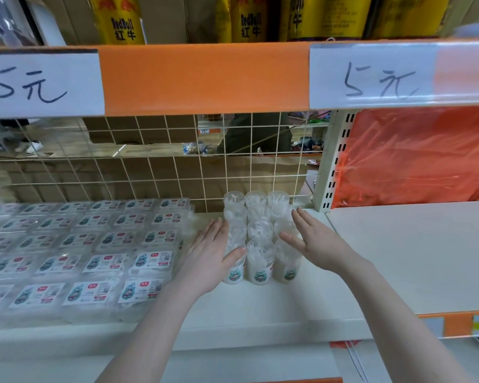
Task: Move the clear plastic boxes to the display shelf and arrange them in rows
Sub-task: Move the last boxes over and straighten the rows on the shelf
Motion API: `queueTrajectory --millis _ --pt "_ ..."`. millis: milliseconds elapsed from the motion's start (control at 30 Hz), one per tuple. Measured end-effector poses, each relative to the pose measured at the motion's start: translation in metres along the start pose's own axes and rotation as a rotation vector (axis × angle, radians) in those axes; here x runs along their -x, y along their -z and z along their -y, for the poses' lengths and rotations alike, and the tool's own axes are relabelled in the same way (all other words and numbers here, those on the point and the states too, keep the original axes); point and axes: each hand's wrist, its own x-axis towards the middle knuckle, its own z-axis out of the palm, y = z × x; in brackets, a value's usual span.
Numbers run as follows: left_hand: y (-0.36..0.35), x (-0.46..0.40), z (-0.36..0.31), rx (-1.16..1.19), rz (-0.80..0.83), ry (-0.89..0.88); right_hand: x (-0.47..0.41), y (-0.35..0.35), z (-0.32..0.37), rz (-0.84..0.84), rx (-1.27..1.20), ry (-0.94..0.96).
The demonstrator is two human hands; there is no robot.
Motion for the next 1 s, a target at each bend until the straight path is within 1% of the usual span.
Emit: queueTrajectory --millis 167,500,700,800,900,1000 --pt "0.001 0.0 -0.002 -0.003 0.048 0.007 -0.013 0.002 0.004 0.037 -0.009 -0.018" --pt "-0.004 -0.002 0.0 0.002 0.037 0.006 -0.018 -0.01 0.006 0.025 -0.031 -0.045" --pt "-0.004 -0.001 0.002 0.019 0.025 -0.005 -0.005 -0.002 0.002 -0.022 -0.025 0.015" --pt "-0.005 -0.002 0.009 0.027 0.028 -0.042 0.008 -0.002 -0.006 -0.011 -0.003 0.04" --pt "-0.007 -0.001 0.013 -0.015 0.036 -0.094 0.017 -0.007 -0.012 -0.002 0.062 0.076" --pt "-0.008 0.0 0.013 -0.01 0.048 -0.098 0.021 -0.012 -0.012 0.008 0.09 0.09"
